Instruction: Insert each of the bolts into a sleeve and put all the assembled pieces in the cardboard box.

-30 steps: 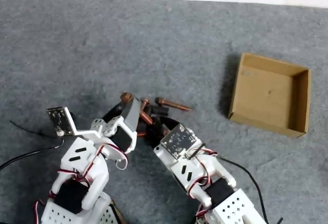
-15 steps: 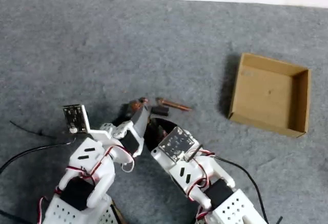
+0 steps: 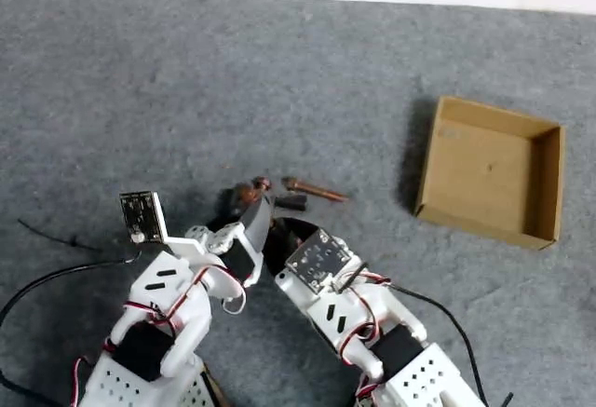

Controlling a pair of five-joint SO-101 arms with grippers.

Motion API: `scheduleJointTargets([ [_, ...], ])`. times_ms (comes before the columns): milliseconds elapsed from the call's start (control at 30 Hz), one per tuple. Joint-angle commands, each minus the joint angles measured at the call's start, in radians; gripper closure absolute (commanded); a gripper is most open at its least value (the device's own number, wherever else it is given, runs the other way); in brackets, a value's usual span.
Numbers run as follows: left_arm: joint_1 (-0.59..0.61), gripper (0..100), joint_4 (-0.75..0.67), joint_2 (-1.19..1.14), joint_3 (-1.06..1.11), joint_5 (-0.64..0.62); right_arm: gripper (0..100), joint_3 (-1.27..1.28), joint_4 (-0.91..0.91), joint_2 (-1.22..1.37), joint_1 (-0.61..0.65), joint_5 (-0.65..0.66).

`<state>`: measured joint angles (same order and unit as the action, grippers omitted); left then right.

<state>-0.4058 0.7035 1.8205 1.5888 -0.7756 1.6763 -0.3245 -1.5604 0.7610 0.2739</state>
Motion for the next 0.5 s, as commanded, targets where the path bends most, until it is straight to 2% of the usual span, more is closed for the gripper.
scheduleJointTargets([
  [0, -0.035, 89, -0.006, -0.002, 0.024, 0.009, 99.4, 0.148, 0.005, -0.022, -0.025, 0.000],
  [167, -0.073, 66, -0.005, -0.002, 0.042, 0.043, 99.4, 0.148, 0.004, -0.016, -0.035, -0.003],
  [300, -0.035, 63, -0.009, -0.002, 0.035, 0.038, 99.4, 0.148, 0.004, -0.016, -0.061, -0.002],
  [367, 0.054, 62, -0.014, -0.001, 0.024, 0.000, 99.4, 0.148, 0.007, -0.021, -0.107, -0.003],
  [467, 0.325, 62, -0.040, -0.002, -0.041, -0.169, 99.4, 0.148, 0.012, -0.022, -0.176, -0.003],
])
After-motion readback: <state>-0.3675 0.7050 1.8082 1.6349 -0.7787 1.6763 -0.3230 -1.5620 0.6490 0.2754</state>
